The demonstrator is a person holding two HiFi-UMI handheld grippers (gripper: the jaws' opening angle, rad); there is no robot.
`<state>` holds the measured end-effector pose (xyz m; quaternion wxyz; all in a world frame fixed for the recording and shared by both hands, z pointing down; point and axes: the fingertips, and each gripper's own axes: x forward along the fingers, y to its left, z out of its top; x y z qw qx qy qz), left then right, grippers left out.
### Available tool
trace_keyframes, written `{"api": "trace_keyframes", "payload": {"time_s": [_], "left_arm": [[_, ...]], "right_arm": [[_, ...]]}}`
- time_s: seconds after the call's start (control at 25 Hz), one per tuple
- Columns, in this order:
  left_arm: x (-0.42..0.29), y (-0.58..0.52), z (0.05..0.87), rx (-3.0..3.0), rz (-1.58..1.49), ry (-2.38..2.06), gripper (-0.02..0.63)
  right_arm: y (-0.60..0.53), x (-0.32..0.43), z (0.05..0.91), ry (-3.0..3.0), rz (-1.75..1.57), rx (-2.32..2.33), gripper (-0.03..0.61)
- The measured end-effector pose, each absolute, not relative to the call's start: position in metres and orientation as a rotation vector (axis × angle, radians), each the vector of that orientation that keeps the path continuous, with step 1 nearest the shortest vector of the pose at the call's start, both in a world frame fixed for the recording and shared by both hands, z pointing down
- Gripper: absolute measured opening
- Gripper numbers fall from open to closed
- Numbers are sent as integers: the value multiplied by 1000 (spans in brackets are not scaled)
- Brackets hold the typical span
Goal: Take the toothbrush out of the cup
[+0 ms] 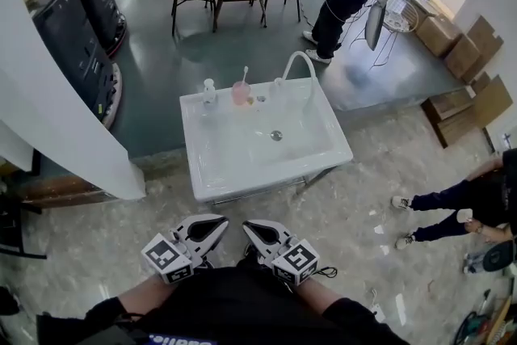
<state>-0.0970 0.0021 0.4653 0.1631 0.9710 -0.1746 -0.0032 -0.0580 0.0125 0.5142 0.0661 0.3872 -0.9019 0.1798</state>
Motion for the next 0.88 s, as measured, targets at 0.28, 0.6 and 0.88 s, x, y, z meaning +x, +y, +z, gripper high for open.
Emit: {"api": "trace_keyframes", "payload": {"time_s": [0.28,0.6,0.88], "left_arm": [[-67,-31,466,2759,12,-600,9],[-42,-71,473,2728,29,-728,9],[-41,-109,476,2730,44,-781,9]], "right_arm": [[-17,-25,520,-2775,558,1098,11],[-39,4,528,-2818,588,1014,11],[-50,13,536,-2800,612,1001,11]]}}
